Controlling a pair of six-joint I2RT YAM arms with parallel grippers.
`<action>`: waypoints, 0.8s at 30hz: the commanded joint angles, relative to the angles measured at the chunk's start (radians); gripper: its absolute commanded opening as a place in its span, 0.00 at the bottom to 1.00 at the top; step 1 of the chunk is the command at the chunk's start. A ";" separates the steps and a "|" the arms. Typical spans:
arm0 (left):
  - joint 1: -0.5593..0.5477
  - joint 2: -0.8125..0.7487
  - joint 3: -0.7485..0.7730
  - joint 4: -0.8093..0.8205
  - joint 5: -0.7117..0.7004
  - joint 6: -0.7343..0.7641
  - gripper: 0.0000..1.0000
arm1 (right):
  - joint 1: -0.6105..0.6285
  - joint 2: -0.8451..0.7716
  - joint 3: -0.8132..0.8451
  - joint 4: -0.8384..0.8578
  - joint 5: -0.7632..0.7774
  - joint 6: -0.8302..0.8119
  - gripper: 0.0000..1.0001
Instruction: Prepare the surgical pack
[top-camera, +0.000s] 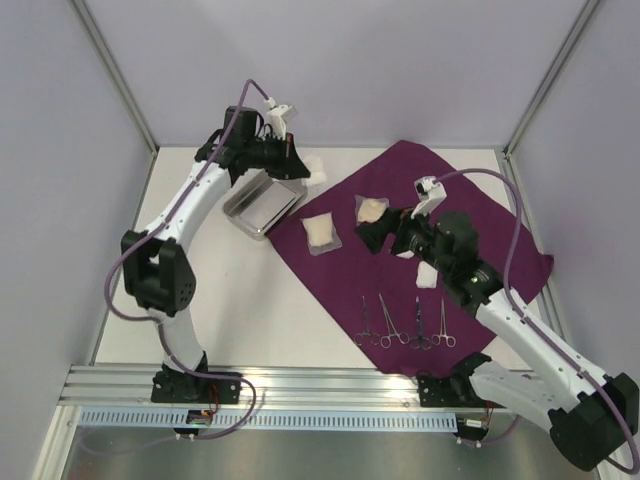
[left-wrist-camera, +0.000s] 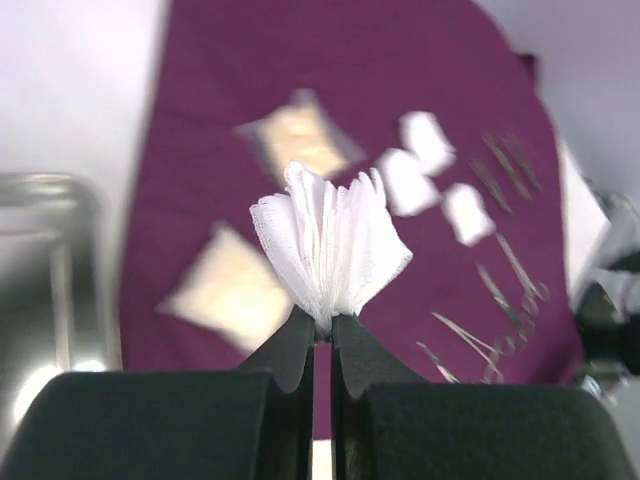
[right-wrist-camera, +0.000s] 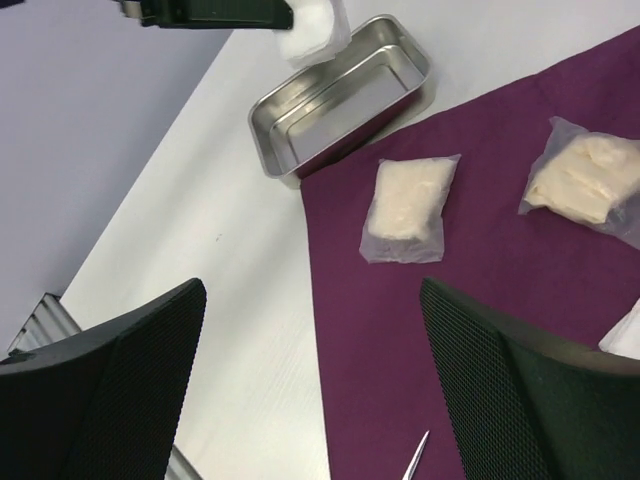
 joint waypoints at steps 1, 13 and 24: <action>0.107 0.165 0.083 0.005 -0.098 -0.093 0.00 | -0.034 0.107 0.098 0.040 -0.012 -0.028 0.90; 0.227 0.594 0.417 0.050 -0.134 -0.234 0.00 | -0.069 0.345 0.356 -0.060 -0.117 0.027 0.89; 0.267 0.702 0.436 0.082 -0.184 -0.349 0.00 | -0.086 0.483 0.529 -0.164 -0.104 0.056 0.88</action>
